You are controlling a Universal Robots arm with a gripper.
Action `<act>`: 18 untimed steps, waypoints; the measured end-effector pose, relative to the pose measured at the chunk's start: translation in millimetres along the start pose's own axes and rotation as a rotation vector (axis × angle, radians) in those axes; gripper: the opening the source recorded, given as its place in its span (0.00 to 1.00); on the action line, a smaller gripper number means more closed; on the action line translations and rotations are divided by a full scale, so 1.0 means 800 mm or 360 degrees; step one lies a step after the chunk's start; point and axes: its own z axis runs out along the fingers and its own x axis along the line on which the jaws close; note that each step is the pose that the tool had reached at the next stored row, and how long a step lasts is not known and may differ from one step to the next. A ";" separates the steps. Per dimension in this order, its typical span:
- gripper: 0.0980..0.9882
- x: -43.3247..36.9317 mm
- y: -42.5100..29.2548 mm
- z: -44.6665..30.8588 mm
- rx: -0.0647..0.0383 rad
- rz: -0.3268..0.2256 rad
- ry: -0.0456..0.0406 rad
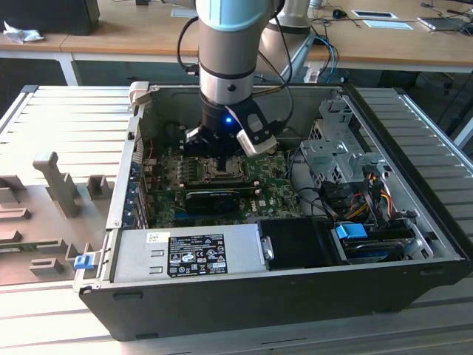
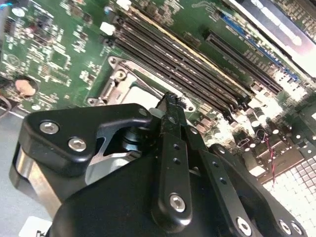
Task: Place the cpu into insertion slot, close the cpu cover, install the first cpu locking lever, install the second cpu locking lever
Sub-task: 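Install the second cpu locking lever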
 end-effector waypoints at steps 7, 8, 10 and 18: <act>0.01 0.012 -0.0018 0.0171 -0.0001 0.0000 0.0000; 0.01 0.012 -0.0018 0.0172 -0.0001 0.0000 0.0000; 0.01 0.013 -0.0017 0.0175 -0.0002 0.0000 0.0000; 0.01 0.014 -0.0019 0.0181 -0.0003 0.0000 0.0000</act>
